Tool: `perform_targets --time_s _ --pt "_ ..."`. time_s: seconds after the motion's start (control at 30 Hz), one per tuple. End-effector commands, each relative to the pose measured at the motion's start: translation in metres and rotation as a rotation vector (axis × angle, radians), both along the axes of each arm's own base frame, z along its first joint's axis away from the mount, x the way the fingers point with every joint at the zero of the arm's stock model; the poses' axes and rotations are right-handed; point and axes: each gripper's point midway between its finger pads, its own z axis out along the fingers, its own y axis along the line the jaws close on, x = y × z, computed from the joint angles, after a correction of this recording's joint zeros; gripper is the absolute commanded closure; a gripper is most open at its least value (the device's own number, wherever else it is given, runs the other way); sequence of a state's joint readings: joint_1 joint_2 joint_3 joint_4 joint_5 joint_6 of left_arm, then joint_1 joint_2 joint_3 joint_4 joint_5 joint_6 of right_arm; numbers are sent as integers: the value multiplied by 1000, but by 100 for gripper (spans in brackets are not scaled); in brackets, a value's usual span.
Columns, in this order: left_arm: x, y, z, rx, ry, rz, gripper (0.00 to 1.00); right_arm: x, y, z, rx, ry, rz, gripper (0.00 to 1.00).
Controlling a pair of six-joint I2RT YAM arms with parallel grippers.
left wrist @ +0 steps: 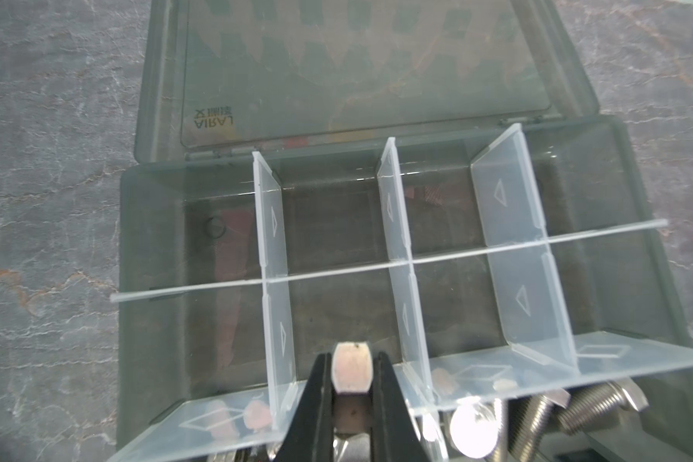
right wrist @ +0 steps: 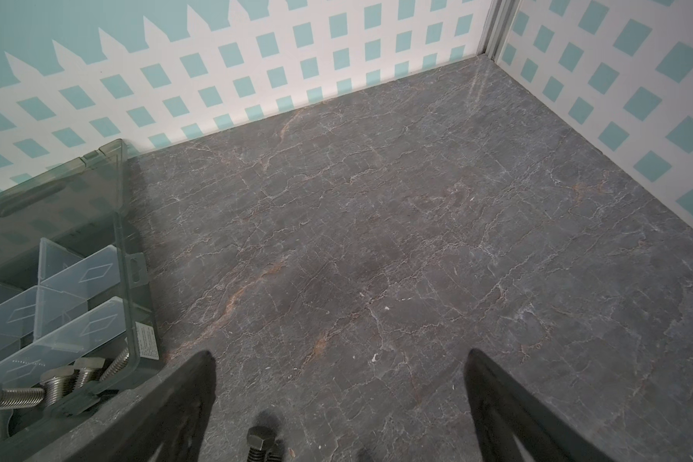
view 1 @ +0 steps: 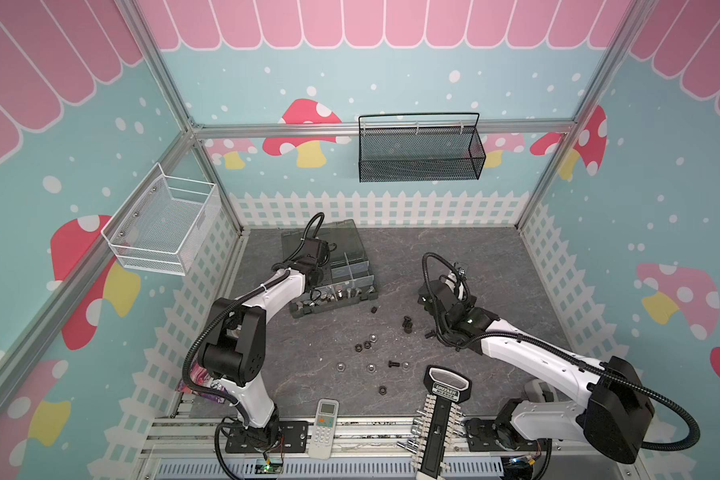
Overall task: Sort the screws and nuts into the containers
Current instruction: 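Carry the silver hex nut into an empty box compartment and release it, then move the left gripper back down over the hex nuts toward another silver nut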
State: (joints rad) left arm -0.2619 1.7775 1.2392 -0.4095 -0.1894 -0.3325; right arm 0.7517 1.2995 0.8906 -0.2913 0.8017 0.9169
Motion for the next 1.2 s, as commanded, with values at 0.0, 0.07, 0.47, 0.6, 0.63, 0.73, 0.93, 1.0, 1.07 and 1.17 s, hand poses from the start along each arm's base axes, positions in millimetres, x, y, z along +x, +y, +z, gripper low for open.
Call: perform_targets --time_s 0.0,0.07,0.47,0.6,0.63,0.73,0.93,1.0,1.07,1.17 --pt "14 1 5 3 -24 -9 96 6 2 7 0 -5 -6 2" --pt "16 1 1 7 -14 -14 95 7 4 7 -6 -2 -3 2" --pt "13 0 -14 11 25 -23 86 11 7 8 -12 3 0 2" --pt "11 0 -8 4 14 -25 81 10 7 8 -9 4 1 2" --pt "10 0 -7 2 11 -26 79 10 7 8 -9 4 0 2" --pt "8 0 0 -4 -2 -25 73 10 7 7 -7 5 1 2" --pt "3 0 12 -14 -23 -28 70 10 6 8 -8 3 0 2" --pt "0 -1 17 -25 -32 -30 70 10 6 7 -9 4 1 2" --pt "-5 -3 23 -40 -42 -32 69 9 6 7 -8 4 -1 2" --pt "-16 -5 32 -60 -58 -32 68 9 4 6 -7 4 -6 2"
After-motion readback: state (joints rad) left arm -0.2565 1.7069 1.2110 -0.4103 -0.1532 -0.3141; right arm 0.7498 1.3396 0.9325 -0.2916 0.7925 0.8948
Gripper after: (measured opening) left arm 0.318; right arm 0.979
